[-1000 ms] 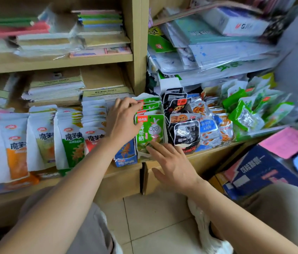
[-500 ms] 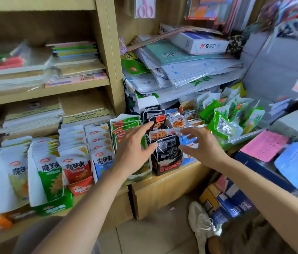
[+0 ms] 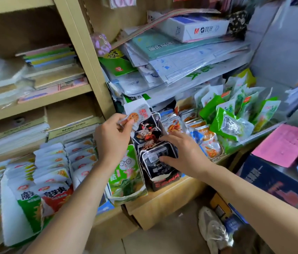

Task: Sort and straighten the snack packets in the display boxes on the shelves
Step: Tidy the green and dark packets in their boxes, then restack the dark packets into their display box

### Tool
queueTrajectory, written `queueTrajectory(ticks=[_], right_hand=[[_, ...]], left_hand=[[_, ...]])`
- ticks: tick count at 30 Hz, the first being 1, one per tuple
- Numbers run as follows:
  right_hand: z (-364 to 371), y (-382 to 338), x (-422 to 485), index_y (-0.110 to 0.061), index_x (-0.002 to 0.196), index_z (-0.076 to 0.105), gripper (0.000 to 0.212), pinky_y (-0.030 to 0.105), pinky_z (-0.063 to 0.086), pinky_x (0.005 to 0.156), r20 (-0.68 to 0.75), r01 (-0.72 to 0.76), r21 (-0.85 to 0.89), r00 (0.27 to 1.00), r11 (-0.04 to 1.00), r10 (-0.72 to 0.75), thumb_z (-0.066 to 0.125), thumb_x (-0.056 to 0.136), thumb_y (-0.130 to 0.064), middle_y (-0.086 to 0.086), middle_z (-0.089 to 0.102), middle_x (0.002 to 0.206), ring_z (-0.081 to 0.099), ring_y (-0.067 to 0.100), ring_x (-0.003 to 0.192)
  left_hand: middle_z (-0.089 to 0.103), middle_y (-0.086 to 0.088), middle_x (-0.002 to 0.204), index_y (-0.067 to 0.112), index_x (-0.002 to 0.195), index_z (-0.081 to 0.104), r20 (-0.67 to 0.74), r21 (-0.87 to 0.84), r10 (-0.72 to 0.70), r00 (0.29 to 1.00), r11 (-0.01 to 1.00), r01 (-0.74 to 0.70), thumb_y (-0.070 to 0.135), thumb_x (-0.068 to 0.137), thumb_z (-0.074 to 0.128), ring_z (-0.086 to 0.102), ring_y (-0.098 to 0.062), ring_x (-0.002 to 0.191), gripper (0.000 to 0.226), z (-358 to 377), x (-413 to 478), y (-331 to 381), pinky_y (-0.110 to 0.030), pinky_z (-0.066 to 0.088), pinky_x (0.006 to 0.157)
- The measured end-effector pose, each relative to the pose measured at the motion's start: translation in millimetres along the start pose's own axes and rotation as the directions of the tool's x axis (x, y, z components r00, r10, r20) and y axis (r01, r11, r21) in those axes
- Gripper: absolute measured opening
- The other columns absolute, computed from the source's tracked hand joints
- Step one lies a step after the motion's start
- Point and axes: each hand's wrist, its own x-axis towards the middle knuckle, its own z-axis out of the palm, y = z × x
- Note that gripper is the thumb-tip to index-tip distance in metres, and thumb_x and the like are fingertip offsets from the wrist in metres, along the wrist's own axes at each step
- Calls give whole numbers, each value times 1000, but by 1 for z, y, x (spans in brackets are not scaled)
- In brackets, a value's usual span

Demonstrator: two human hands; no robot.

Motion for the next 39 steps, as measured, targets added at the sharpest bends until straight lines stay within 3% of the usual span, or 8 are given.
queueTrajectory(ticks=[5, 12, 21, 26, 28, 32, 35, 39], right_hand=[[-1, 8, 4, -15, 115, 65, 46, 38, 48, 88, 24, 76, -20, 997, 997, -76, 77, 83, -46, -1, 59, 110, 51, 23, 104], [-11, 4, 6, -16, 102, 69, 23, 20, 42, 88, -68, 56, 53, 996, 997, -52, 73, 88, -34, -4, 63, 109, 52, 13, 105], [-10, -10, 1, -22, 111, 59, 39, 13, 46, 79, -255, -47, 234, 961, 971, 108, 83, 80, -26, -11, 63, 104, 59, 0, 95], [-9, -9, 14, -18, 120, 69, 32, 24, 48, 88, -106, 151, 16, 983, 988, -148, 75, 88, -18, -6, 70, 107, 62, 10, 104], [-9, -5, 17, -12, 108, 73, 21, 18, 46, 82, -72, 153, -15, 985, 988, -154, 75, 88, -15, -1, 72, 99, 62, 8, 95], [-11, -3, 21, -8, 99, 72, 15, 20, 37, 63, -6, 160, -62, 987, 985, -160, 73, 88, -17, 0, 64, 79, 52, 5, 74], [-16, -6, 22, -14, 101, 74, 26, 11, 38, 67, 36, 138, -20, 990, 990, -137, 69, 87, -36, -9, 63, 84, 51, -6, 79], [-11, -5, 22, -20, 96, 75, 46, 30, 48, 70, 24, 97, -9, 995, 995, -97, 61, 85, -62, -5, 69, 85, 56, 7, 80]], left_hand=[[72, 5, 71, 20, 92, 74, 21, -6, 53, 998, 999, -53, 30, 89, 74, 69, -12, 63, 10, 7, 14, 6, -32, 55, 55], [70, 18, 88, 29, 83, 69, 241, -178, 167, 956, 976, -126, 29, 85, 77, 68, -4, 79, 8, 4, 11, -1, -34, 58, 66], [74, 18, 80, 31, 82, 78, 584, -263, 176, 793, 964, -20, 27, 82, 82, 68, -5, 76, 5, -13, 1, -3, -39, 56, 69], [77, 11, 97, 19, 107, 75, 789, -406, 179, 588, 870, 279, 10, 93, 69, 71, -2, 90, 18, -34, 12, -8, -18, 53, 75], [77, 2, 106, 15, 110, 74, 743, -477, 148, 652, 801, 362, 13, 87, 64, 72, -14, 104, 25, -37, 15, -11, -28, 58, 86], [77, 7, 100, 19, 106, 77, 378, -394, 79, 922, 915, 83, 16, 88, 74, 71, -7, 96, 18, -23, 19, -6, -34, 59, 88], [70, 13, 119, 29, 123, 71, 423, -157, 109, 899, 987, -46, 48, 83, 75, 64, -7, 110, 45, -11, 30, 1, -35, 54, 96], [66, 4, 134, 39, 136, 61, 599, 223, 74, 798, 941, -254, 66, 77, 72, 59, -23, 123, 65, 3, 38, 12, -33, 44, 97]])
